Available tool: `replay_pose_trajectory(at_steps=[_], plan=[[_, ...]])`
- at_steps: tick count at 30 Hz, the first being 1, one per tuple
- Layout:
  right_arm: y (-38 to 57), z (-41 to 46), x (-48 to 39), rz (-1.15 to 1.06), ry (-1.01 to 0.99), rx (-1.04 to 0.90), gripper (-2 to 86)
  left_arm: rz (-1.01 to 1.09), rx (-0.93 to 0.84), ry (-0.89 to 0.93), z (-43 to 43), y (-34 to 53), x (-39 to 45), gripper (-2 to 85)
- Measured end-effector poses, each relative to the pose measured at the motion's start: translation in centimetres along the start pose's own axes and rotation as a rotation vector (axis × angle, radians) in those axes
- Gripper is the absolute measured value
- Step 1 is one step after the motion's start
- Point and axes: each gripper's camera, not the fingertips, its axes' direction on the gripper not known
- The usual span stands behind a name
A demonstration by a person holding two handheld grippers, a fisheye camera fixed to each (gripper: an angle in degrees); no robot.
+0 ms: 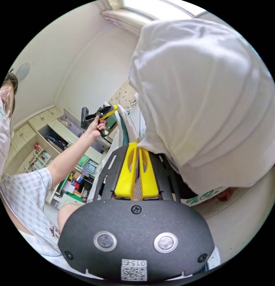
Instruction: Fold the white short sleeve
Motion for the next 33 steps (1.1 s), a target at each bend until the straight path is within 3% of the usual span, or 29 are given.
replay_pose_trajectory(at_steps=[7, 14, 17, 26, 33], plan=[[1.1, 0.8, -8.6, -0.35, -0.082, 0.006, -0.2, 0.004, 0.124, 0.063, -10.8, 2.8, -3.3, 0.1], [8.8, 13.3, -19.4, -0.732, -0.432, -0.442, -0.2, -0.182, 0.221, 0.024, -21.9, 13.0, -14.2, 0.0], [13.2, 18.2, -22.9, -0.866, -0.413, -0.562, -0.2, -0.31, 0.219, -0.014, -24.1, 18.1, -19.6, 0.1], [19.0, 27.3, -27.0, -0.961, -0.398, -0.889, -0.3, -0.493, 0.239, 0.042, -25.9, 26.8, -27.8, 3.9], [21.4, 30.3, -29.8, -1.052, -0.407, -0.939, -0.3, -0.549, 0.253, 0.163, -26.1, 28.0, -28.9, 10.7]])
